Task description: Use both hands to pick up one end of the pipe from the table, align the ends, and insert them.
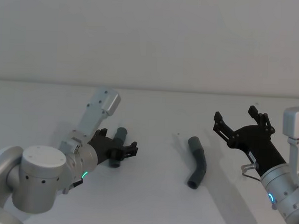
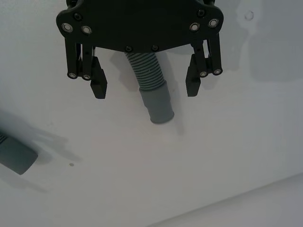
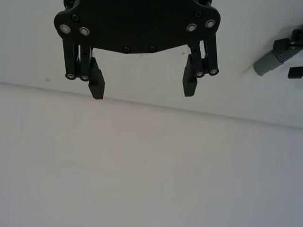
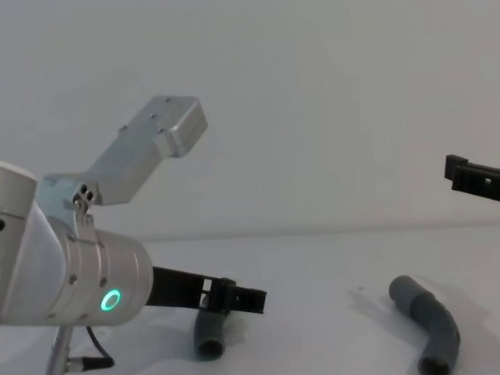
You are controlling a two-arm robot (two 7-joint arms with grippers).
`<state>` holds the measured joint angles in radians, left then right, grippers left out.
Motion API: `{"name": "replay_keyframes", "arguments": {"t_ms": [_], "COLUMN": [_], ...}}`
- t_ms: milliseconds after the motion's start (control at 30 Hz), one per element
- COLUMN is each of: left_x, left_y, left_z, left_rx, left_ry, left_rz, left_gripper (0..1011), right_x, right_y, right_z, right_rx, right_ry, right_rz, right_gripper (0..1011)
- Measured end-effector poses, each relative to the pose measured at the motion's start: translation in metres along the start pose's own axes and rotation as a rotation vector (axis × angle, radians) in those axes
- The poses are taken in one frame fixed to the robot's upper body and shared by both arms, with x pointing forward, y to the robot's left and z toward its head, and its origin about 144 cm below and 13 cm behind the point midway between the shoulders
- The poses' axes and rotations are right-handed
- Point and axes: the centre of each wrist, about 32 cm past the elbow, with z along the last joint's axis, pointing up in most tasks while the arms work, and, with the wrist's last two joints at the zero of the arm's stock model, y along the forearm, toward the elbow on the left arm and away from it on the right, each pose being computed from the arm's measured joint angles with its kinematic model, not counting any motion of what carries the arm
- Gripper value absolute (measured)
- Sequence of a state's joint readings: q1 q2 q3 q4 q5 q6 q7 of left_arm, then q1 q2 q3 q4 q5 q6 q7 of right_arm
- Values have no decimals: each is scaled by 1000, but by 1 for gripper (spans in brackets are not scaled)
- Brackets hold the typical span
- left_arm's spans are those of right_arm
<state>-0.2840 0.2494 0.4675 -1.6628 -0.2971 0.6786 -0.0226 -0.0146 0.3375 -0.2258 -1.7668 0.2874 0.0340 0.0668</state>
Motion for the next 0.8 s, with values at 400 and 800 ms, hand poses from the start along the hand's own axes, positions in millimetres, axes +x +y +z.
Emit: {"name": "replay_keyframes", "arguments": {"t_ms": [400,800], "left_x": [-3,-7], "left_y": [-5,-9], "left_z": [-2,-3], "left_rx": [19,32], "left_ry": [-1,5], "left_rz": [-6,-9], "left_gripper": [1001,1001], "right_x": [0,0], "right_y": [0,0], "right_z": [0,0], "right_rx": [0,0], "right_ry": [0,0], "right_rz": [0,0], "right_gripper": [1000,1000]}}
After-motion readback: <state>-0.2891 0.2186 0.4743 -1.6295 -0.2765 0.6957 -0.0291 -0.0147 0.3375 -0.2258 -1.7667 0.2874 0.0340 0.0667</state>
